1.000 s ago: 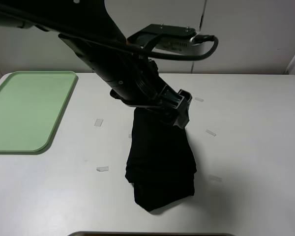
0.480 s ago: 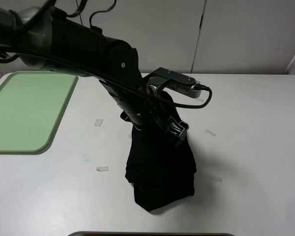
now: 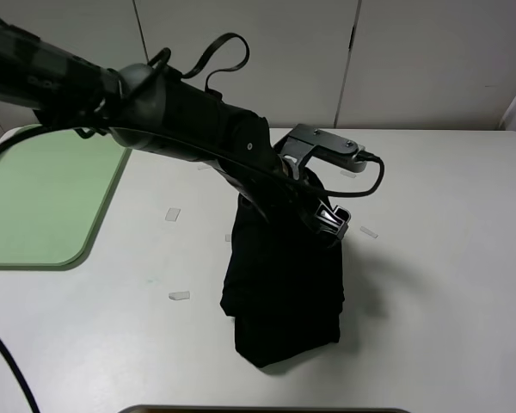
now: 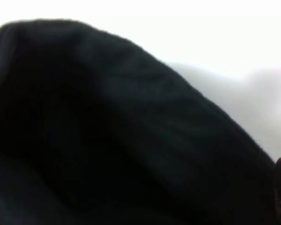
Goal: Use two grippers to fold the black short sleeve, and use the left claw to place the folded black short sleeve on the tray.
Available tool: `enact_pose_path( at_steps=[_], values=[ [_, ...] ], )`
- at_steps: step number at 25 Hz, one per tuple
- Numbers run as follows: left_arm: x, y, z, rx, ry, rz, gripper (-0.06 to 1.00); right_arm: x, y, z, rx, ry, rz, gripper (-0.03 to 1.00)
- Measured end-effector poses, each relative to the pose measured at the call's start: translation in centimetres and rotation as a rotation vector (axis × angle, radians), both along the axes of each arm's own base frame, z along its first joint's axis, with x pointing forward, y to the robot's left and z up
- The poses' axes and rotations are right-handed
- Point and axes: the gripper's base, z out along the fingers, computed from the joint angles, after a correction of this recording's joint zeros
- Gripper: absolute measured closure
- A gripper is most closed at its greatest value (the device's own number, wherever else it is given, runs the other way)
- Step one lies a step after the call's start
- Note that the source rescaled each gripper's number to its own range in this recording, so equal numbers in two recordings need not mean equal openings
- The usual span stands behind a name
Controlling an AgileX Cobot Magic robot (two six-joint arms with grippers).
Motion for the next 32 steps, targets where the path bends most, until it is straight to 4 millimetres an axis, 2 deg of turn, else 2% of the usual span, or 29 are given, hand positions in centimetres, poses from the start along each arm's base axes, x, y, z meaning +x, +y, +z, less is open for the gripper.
enact_pose_path(
  at_steps=[5,11,14,20,23,27,32],
  values=[
    [0.2,-0.2,-2.2,0.031,0.026,0.0,-0.05,0.0,0.0,0.0,0.0,0.0,0.0,-0.03],
    [0.0,-0.1,-1.8,0.042,0.04,-0.007,-0.05,0.0,0.0,0.0,0.0,0.0,0.0,-0.03],
    [-0.3,0.1,0.1,0.037,0.043,-0.015,-0.05,0.0,0.0,0.0,0.0,0.0,0.0,-0.03],
    [-1.1,1.1,6.6,-0.01,-0.023,-0.046,-0.05,0.0,0.0,0.0,0.0,0.0,0.0,-0.03],
    [-1.8,1.8,8.8,0.003,-0.029,-0.066,-0.05,0.0,0.0,0.0,0.0,0.0,0.0,-0.03],
    [-2.8,2.8,10.6,0.034,-0.001,-0.084,-0.05,0.0,0.0,0.0,0.0,0.0,0.0,-0.03],
    [-3.9,3.9,11.1,0.11,0.087,-0.097,-0.05,0.0,0.0,0.0,0.0,0.0,0.0,-0.03]
  ],
)
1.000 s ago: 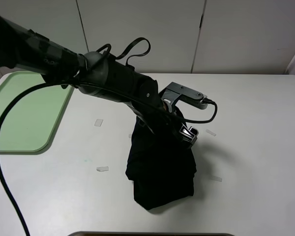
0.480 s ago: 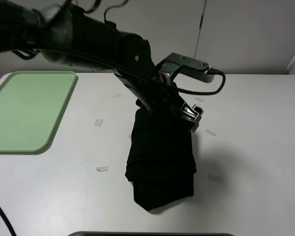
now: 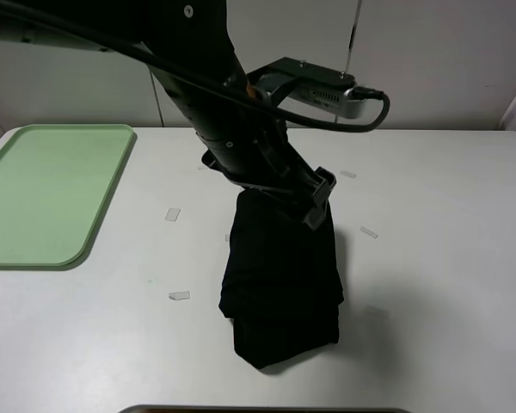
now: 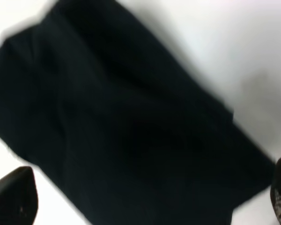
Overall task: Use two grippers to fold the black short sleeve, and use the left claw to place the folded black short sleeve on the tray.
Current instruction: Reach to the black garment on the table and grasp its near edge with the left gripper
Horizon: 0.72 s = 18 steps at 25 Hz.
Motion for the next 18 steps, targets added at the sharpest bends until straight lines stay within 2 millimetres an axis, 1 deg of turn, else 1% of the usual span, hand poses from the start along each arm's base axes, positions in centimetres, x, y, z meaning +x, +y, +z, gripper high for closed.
enact_pose_path(
  at_steps=[6,10,15,18],
  values=[
    [-1.1,1.0,-0.5,0.115,0.12,-0.014,-0.05,0.0,0.0,0.0,0.0,0.0,0.0,-0.03],
    [-1.6,1.3,-0.8,0.142,0.176,-0.014,-0.05,0.0,0.0,0.0,0.0,0.0,0.0,-0.03],
    [-2.6,2.0,-2.3,0.174,0.25,0.0,-0.05,0.0,0.0,0.0,0.0,0.0,0.0,-0.03],
    [-2.9,2.2,-3.1,0.169,0.286,0.078,-0.05,0.0,0.0,0.0,0.0,0.0,0.0,-0.03]
  ],
)
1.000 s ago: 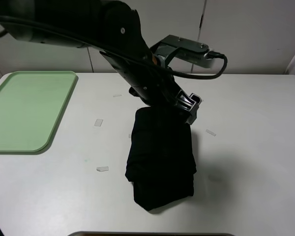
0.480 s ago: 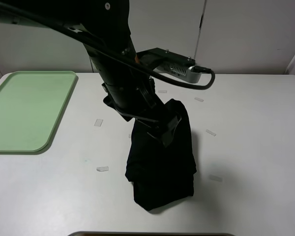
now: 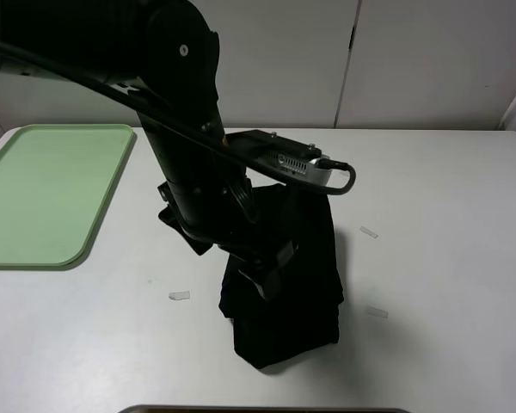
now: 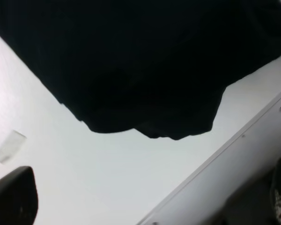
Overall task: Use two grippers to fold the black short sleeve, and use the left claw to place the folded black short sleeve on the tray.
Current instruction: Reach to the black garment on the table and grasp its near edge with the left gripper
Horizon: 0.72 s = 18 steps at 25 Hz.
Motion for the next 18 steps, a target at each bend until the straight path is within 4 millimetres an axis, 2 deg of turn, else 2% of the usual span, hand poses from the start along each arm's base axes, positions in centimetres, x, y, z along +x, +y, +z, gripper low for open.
enact_pose_path(
  at_steps=[8,13,18],
  values=[
    [1.0,-0.3,-1.2,-0.03,-0.051,0.282,-0.05,0.0,0.0,0.0,0.0,0.0,0.0,-0.03],
    [1.9,-0.7,-4.4,0.039,-0.043,0.373,-0.05,0.0,0.0,0.0,0.0,0.0,0.0,-0.03],
    [2.9,-1.8,-6.7,0.057,-0.029,0.41,-0.05,0.0,0.0,0.0,0.0,0.0,0.0,-0.03]
  ],
)
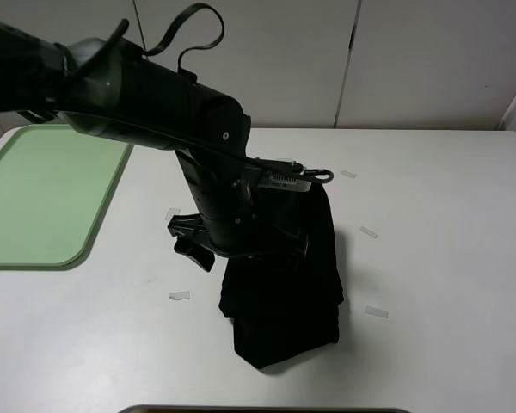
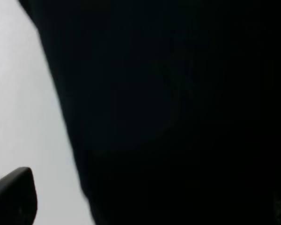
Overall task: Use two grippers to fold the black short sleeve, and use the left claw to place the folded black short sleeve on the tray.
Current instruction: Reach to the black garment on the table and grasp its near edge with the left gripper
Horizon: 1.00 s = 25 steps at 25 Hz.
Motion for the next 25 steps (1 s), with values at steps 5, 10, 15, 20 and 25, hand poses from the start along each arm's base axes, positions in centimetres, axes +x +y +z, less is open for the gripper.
enact_pose_path(
  at_steps=[5,10,15,20,25],
  values=[
    [0.9,-1.0,-1.7,0.02,0.019,0.004,-0.04,0.0,0.0,0.0,0.0,0.0,0.0,-0.03],
    [1.4,-1.7,-2.8,0.04,0.039,0.003,0.0,0.0,0.0,0.0,0.0,0.0,0.0,-0.03],
    [1.6,-2.0,-3.9,0.045,0.064,0.015,0.02,0.0,0.0,0.0,0.0,0.0,0.0,-0.03],
    [1.6,-2.3,-4.2,0.023,0.065,-0.021,0.13,0.0,0.0,0.0,0.0,0.0,0.0,-0.03],
    [1.6,-2.4,-4.3,0.011,0.06,-0.045,0.28,0.0,0.0,0.0,0.0,0.0,0.0,-0.03]
  ],
)
